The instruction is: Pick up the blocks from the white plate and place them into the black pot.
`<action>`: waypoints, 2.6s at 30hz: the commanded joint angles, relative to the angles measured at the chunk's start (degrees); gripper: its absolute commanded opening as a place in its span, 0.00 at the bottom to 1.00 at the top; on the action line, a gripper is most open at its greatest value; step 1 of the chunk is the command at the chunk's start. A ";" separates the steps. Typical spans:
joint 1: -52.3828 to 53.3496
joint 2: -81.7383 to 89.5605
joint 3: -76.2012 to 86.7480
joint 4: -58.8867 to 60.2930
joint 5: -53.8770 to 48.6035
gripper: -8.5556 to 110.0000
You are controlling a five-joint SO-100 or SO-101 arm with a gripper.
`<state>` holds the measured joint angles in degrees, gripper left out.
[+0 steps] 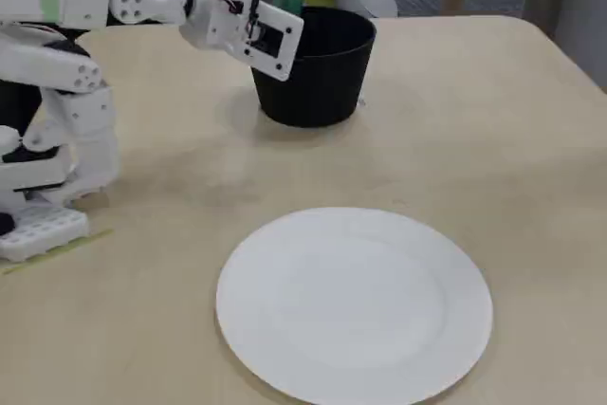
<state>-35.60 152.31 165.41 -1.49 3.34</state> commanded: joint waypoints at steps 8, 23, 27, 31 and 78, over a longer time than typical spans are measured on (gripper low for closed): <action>-2.37 5.19 1.23 -1.05 -1.49 0.05; -1.05 -13.10 -15.03 2.37 -6.42 0.05; -0.79 -13.27 -15.21 3.16 -7.73 0.15; -0.70 -13.27 -15.56 5.80 -9.84 0.26; 25.31 34.01 6.59 47.99 -3.96 0.05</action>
<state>-11.16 186.06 171.65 47.90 0.09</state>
